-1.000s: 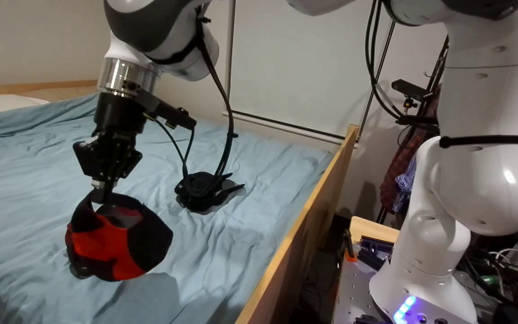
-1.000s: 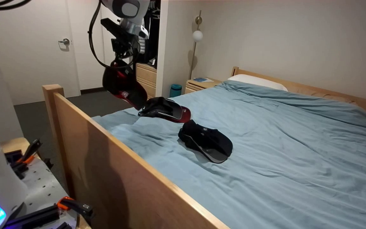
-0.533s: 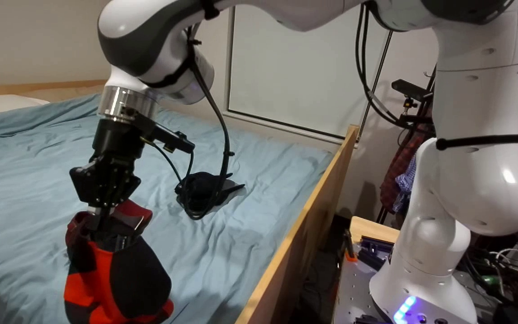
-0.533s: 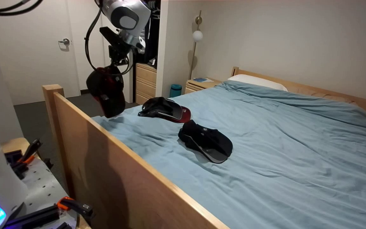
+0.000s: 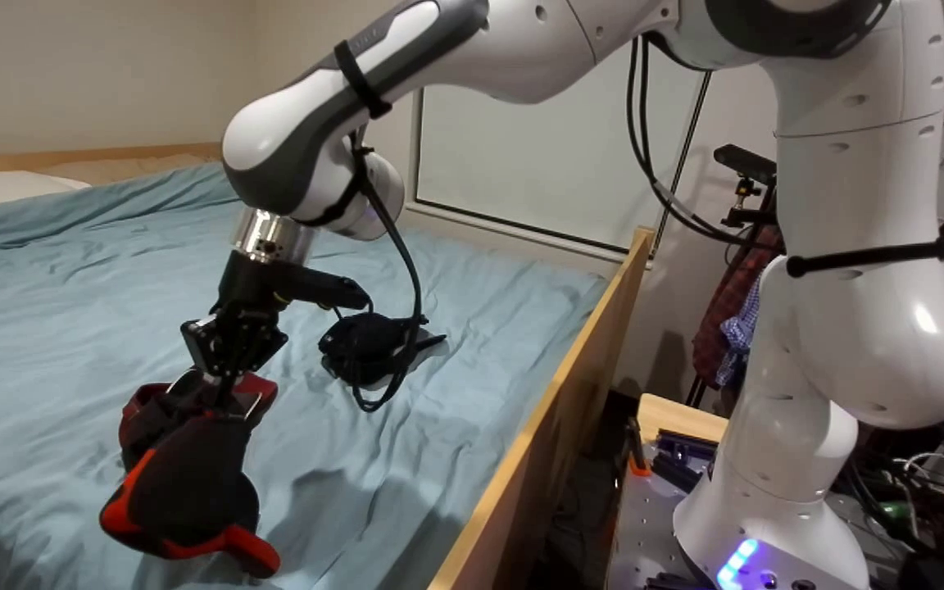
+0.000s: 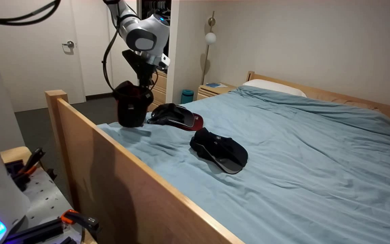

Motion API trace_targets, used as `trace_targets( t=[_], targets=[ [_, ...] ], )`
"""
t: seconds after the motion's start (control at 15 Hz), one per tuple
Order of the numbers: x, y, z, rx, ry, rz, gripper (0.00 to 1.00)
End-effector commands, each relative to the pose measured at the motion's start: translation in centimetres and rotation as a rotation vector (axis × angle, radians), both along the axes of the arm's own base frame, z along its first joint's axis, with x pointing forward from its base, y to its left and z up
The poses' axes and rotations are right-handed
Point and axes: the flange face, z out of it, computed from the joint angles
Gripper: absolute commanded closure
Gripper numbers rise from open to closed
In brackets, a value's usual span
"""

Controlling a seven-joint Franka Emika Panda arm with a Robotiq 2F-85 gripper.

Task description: Turn the caps over and pile 2 of them on top of each other

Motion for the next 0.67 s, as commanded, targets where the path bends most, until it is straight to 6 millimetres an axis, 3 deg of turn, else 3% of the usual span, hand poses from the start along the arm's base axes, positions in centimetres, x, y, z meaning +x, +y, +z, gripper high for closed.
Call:
trace_targets(
  t=[0.0,0.2,0.47,0.6],
  targets=[
    [-0.3,-3.7,0.4,-0.048,-0.05,-0.117,0.96],
    [-0.5,-5.4,2.2,-0.041,-0.088,-0.094,0.96],
    [-1.2,-5.7,6.3,-0.118,-0.154,0.016,0.96],
    [-1.4,-6.3,6.7,-0.164,-0.134,0.059,0.96]
  ],
)
